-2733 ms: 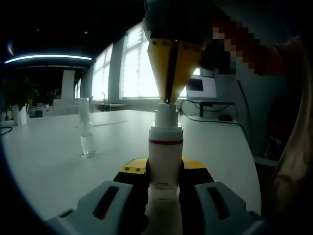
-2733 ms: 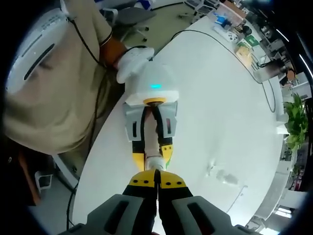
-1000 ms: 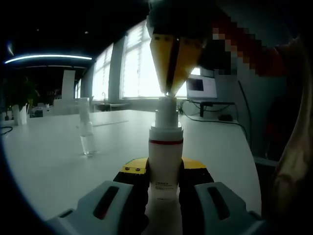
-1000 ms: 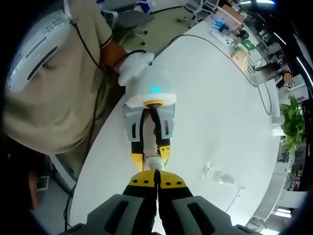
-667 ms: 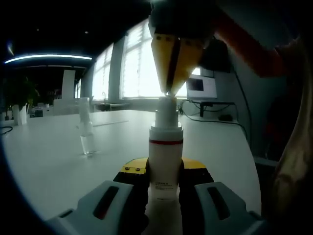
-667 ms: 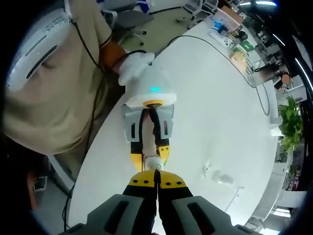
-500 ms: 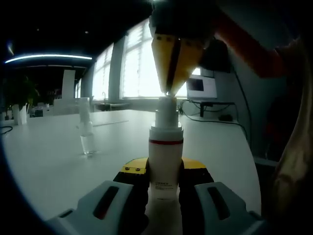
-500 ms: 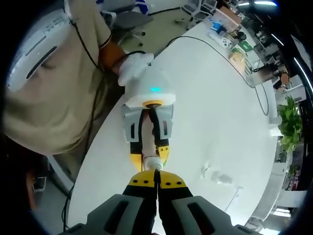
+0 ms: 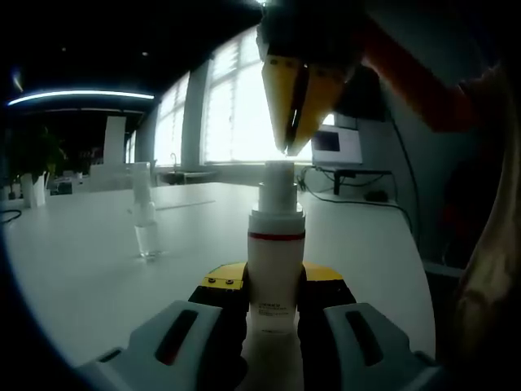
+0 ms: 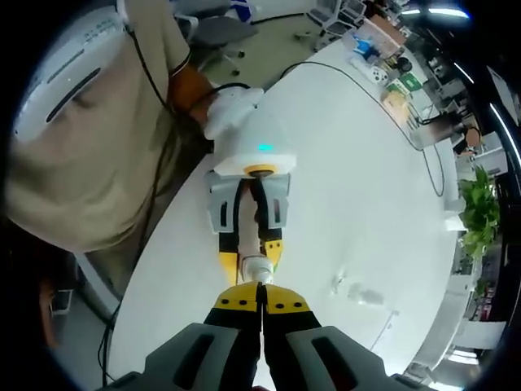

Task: Clamp pump bottle remove cover press pump head put on cover

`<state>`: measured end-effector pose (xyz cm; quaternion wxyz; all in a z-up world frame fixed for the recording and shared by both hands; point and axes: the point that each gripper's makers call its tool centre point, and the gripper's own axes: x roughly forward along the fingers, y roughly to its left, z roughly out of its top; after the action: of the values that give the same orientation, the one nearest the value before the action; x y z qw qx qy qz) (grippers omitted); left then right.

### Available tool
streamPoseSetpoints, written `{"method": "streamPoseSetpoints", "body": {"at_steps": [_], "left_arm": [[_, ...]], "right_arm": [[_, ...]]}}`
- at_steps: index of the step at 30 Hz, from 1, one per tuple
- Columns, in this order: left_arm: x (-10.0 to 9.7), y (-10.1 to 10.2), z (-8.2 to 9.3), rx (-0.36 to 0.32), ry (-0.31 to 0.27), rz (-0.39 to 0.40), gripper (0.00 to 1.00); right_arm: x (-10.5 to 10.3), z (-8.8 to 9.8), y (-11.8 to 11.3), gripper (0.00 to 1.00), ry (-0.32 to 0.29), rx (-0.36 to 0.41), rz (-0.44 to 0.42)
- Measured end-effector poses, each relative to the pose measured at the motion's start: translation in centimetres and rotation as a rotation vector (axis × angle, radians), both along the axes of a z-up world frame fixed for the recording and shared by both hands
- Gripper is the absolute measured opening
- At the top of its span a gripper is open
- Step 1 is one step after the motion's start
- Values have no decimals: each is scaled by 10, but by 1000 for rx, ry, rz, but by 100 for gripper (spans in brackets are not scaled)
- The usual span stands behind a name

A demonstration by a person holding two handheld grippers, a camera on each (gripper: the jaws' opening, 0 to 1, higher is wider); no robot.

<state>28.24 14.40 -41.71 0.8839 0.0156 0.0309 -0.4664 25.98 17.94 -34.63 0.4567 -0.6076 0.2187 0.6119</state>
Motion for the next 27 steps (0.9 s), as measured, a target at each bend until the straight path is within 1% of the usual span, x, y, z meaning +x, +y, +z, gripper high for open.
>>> {"method": "streamPoseSetpoints", "body": {"at_steps": [13,27], "left_arm": [[1,1,0,0,0,2,14],[-1,-1,0,0,-2,2,14]], "right_arm": [[-3,6,-11,0,-15,30,-14],[-3,14,-27,0,-31,118,-73]]}}
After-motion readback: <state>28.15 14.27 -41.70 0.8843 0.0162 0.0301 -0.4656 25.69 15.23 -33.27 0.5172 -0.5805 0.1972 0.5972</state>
